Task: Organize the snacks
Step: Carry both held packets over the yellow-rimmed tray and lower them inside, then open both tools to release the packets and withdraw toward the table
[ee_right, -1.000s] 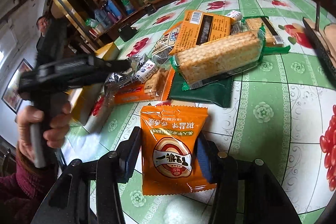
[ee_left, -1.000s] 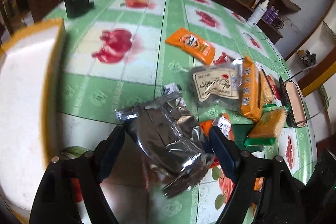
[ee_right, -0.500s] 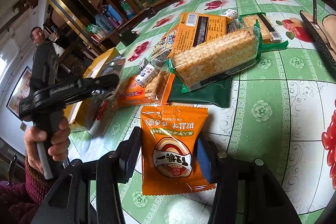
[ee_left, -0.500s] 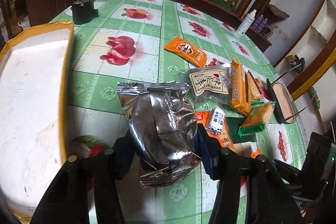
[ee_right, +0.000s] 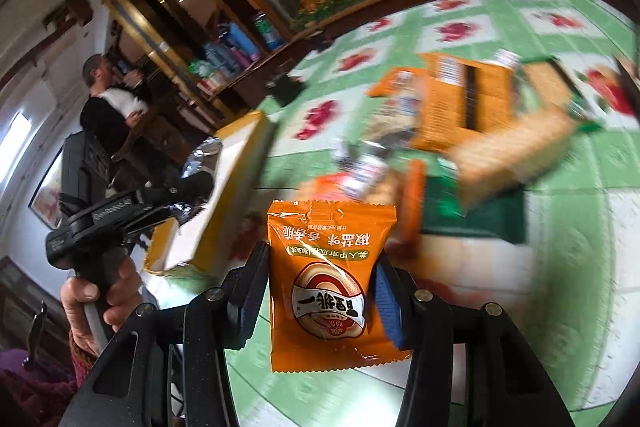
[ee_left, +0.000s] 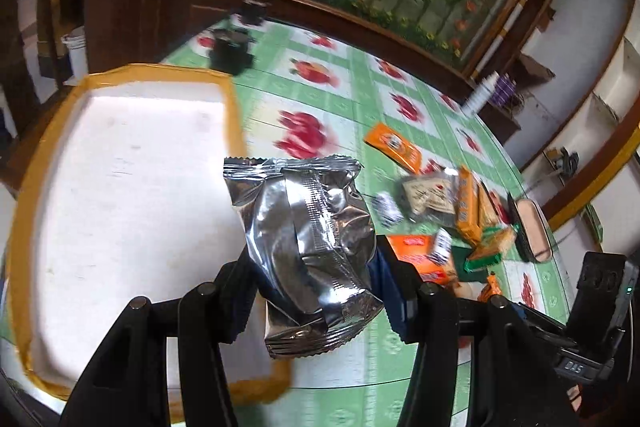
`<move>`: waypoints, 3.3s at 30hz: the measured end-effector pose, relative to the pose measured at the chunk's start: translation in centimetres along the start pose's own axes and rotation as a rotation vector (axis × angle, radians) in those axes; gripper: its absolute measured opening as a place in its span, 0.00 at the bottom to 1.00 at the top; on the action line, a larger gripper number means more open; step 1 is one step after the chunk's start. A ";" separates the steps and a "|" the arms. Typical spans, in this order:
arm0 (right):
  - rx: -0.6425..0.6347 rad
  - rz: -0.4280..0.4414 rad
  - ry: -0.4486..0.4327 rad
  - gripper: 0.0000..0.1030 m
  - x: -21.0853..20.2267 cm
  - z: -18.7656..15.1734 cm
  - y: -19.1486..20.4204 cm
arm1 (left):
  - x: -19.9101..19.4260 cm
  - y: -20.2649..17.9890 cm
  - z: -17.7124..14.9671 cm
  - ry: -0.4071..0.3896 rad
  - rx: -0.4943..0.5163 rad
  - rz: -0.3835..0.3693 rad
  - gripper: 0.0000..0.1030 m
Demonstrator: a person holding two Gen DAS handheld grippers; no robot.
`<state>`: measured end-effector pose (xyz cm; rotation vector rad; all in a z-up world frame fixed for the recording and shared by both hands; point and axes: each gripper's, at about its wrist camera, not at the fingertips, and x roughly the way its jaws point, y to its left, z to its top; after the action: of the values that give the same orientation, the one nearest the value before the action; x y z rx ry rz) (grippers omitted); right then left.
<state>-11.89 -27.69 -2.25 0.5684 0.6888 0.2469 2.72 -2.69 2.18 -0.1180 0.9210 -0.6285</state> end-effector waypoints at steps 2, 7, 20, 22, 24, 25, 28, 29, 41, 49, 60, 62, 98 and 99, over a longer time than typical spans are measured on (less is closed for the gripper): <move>-0.018 0.022 0.017 0.52 1.0 0.5 1.5 | -0.5 1.3 0.1 -0.016 -0.019 0.020 0.52; -0.073 0.060 0.064 0.52 4.0 1.4 5.9 | -1.5 5.2 0.1 -0.035 -0.084 0.066 0.52; -0.127 0.056 0.125 0.52 12.1 5.7 13.8 | -2.2 10.7 1.8 -0.057 -0.124 0.129 0.52; -0.128 0.049 0.128 0.52 13.3 6.8 14.6 | -2.0 11.2 2.8 -0.059 -0.118 0.137 0.52; -0.130 0.037 0.124 0.52 14.6 8.1 15.6 | -1.6 11.5 3.5 -0.057 -0.120 0.148 0.52; -0.128 0.034 0.125 0.52 15.2 8.8 16.0 | -1.3 11.7 4.0 -0.054 -0.122 0.153 0.52; -0.116 0.011 0.130 0.52 18.1 10.9 16.6 | -0.2 12.6 5.0 -0.040 -0.126 0.152 0.52; -0.114 0.004 0.136 0.52 18.9 11.4 16.8 | 0.1 12.8 5.2 -0.033 -0.125 0.150 0.52; -0.068 -0.051 0.235 0.52 28.1 14.3 16.4 | 3.2 13.4 5.8 0.028 -0.116 0.143 0.52; -0.098 -0.115 0.254 0.52 30.6 14.0 16.1 | 4.9 13.3 5.8 0.065 -0.116 0.185 0.52; -0.104 -0.144 0.257 0.59 31.6 13.7 15.5 | 4.7 13.4 5.9 0.047 -0.119 0.186 0.57; -0.096 -0.135 0.252 0.69 31.3 13.8 15.5 | 4.5 13.3 5.9 0.039 -0.118 0.185 0.61; 0.281 0.038 -0.144 0.77 -1.5 3.8 -3.4 | 4.2 -6.9 -0.3 0.025 0.297 0.037 0.66; 0.299 0.041 -0.142 0.77 -1.7 3.2 -4.0 | 5.2 -7.5 -0.2 0.048 0.304 0.025 0.66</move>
<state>-10.94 -33.02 -1.63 0.8783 0.5804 0.1401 1.43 -11.65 1.10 0.1808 0.8617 -0.7437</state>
